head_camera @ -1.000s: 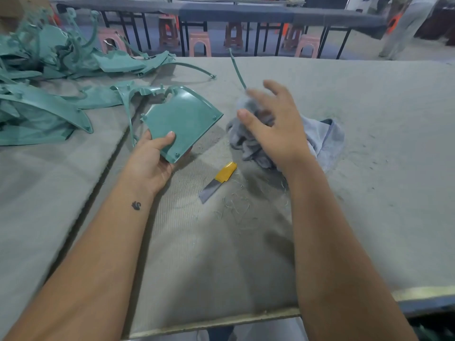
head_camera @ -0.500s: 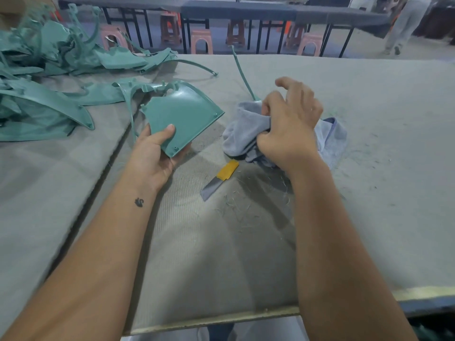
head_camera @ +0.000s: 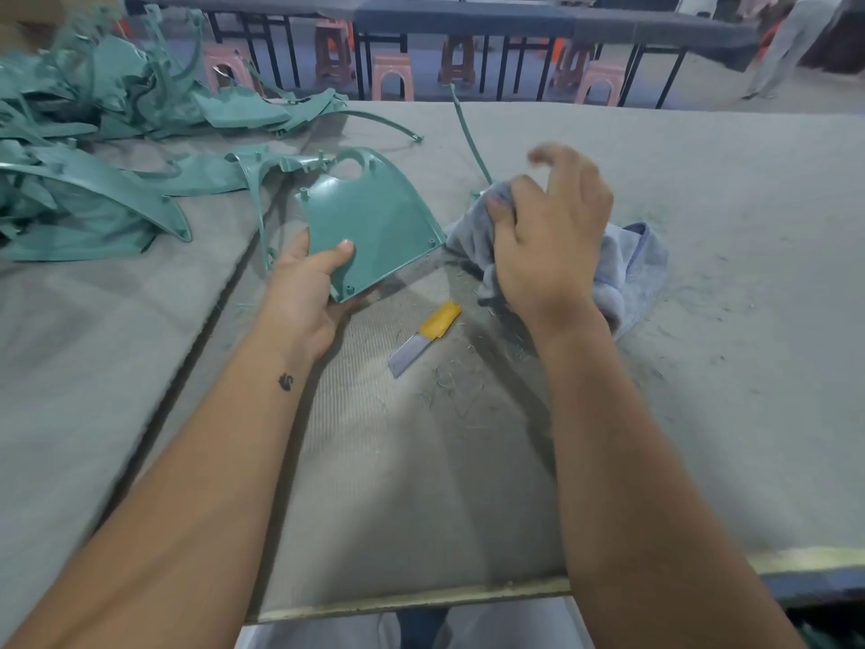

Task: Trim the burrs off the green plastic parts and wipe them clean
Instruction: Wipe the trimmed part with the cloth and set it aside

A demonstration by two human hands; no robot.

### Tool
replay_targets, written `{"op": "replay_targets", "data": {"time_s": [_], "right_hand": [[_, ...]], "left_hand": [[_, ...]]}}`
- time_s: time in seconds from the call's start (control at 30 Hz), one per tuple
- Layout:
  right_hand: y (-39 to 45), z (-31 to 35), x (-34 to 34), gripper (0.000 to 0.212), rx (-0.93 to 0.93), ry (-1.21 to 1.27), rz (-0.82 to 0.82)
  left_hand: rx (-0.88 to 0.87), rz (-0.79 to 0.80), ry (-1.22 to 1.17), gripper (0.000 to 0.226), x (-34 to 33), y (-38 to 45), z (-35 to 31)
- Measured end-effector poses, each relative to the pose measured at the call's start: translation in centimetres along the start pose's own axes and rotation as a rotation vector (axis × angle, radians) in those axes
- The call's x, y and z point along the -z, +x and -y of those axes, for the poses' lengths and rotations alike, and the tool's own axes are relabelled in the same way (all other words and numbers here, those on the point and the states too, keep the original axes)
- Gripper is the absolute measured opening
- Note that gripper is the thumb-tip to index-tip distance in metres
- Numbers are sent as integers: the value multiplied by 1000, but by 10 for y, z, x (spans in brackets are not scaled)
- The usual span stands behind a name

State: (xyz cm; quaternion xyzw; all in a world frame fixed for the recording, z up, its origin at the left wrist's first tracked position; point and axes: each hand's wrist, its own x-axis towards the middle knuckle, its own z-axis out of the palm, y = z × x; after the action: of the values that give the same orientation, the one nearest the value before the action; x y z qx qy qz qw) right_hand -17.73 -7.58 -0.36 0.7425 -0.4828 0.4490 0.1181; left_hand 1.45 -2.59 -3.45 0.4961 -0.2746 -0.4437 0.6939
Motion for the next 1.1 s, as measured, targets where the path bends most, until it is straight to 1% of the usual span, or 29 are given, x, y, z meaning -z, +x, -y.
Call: {"op": "replay_targets", "data": {"time_s": [0.03, 0.07, 0.13, 0.17, 0.23, 0.3, 0.33, 0.37, 0.4, 0.43, 0.5, 0.53, 0.6, 0.67, 0.7, 0.77, 0.83, 0.9, 0.97, 1.0, 1.1], "right_hand": [[-1, 2, 2, 12, -20, 108, -12], [-1, 7, 3, 12, -68, 192, 42], [0, 18, 2, 10, -115, 211, 198], [-2, 25, 0, 6, -88, 197, 233], [-8, 39, -1, 17, -30, 237, 289], [-11, 50, -2, 25, -85, 363, 449], [-11, 52, -4, 24, -119, 432, 538], [-10, 52, -5, 19, -132, 494, 591], [-10, 52, -6, 13, -116, 547, 597], [-10, 52, -7, 10, -88, 605, 567], [-12, 54, -13, 13, -47, 721, 452], [-13, 56, -16, 14, -33, 744, 393], [-15, 62, -22, 16, -15, 729, 285], [-16, 67, -30, 9, -15, 714, 231], [-15, 69, -33, 6, -29, 707, 217], [-9, 70, -38, 13, -110, 680, 165], [3, 63, -41, 13, -274, 622, 117], [21, 51, -42, 14, -427, 579, 109], [34, 46, -40, 15, -471, 574, 142], [36, 49, -39, 14, -439, 576, 169], [29, 69, -37, 12, -236, 626, 303]], "left_hand": [[1, 8, -21, 34, -2, -2, 0], [-5, 24, -45, 36, -5, -4, 0], [-45, 73, -73, 39, -10, -10, 0], [-73, 100, -64, 39, -13, -12, 1], [-128, 158, -7, 40, -16, -16, 2], [-157, 222, 27, 45, -18, -18, 4], [-157, 247, 32, 48, -18, -17, 5], [-153, 262, 32, 52, -18, -16, 6], [-145, 269, 25, 58, -18, -15, 7], [-133, 272, 13, 66, -18, -14, 9], [-116, 276, 7, 77, -19, -12, 11], [-117, 280, 24, 78, -19, -12, 13], [-138, 314, 75, 70, -19, -14, 15], [-138, 359, 82, 69, -19, -16, 17], [-124, 378, 68, 72, -19, -16, 17], [-98, 399, 39, 76, -18, -16, 16], [-107, 413, 62, 75, -14, -15, 16], [-123, 432, 141, 74, -10, -15, 16], [-116, 431, 178, 74, -10, -15, 14], [-106, 424, 172, 74, -10, -14, 14], [-105, 413, 122, 74, -9, -13, 14]]}}
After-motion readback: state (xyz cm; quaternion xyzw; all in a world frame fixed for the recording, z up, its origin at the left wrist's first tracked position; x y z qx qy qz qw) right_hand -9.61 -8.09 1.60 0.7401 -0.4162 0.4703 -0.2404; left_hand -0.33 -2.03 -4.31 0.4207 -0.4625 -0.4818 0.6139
